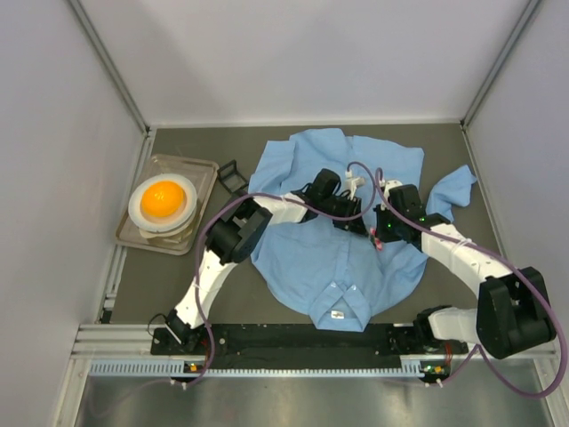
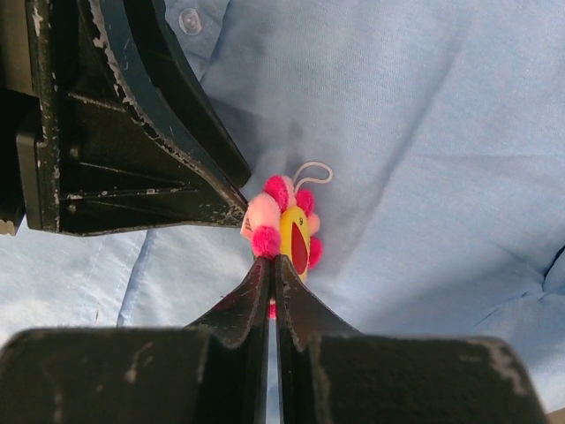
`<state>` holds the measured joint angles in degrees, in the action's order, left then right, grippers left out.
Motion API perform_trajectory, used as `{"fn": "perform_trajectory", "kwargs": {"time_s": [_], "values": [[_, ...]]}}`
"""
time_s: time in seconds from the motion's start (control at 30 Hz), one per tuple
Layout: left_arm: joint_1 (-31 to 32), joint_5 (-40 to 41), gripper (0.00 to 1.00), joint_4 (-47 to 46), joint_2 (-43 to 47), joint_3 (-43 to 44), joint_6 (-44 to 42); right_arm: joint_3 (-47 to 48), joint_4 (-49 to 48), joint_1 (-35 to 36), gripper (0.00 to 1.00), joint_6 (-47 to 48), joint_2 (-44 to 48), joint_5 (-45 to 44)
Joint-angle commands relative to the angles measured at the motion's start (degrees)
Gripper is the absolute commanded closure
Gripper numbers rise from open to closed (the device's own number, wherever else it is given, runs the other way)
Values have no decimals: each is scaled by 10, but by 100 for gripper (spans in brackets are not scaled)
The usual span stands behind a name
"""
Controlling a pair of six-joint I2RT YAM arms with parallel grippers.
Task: Remove the brooch from the garment
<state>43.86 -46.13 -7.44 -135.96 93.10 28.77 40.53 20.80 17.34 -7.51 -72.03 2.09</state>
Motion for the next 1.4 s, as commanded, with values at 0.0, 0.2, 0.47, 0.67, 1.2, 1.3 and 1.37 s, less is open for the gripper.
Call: {"fn": "perform_trajectory", "kwargs": {"time_s": [0.0, 0.2, 0.47, 0.67, 1.2, 1.3, 1.37], "values": [[6, 7, 65, -12, 54, -11, -11, -1, -18, -3, 100, 4, 15, 13], [11, 24, 69, -4, 68, -27, -12, 6, -24, 1, 93, -2, 7, 13], [19, 149, 62, 37, 147, -87, -14, 42, 60, 0, 65, -165, 15, 5], [65, 248, 48, 72, 234, -135, -48, 25, 111, -22, 50, -240, 82, 31], [64, 175, 73, 61, 77, 16, 41, -92, 3, -167, 63, -333, 129, 94], [45, 171, 75, 72, 65, 7, 45, -112, -53, -168, 58, -329, 90, 136], [40, 181, 75, 72, 71, -12, 39, -121, -97, -167, 55, -328, 64, 172]]}}
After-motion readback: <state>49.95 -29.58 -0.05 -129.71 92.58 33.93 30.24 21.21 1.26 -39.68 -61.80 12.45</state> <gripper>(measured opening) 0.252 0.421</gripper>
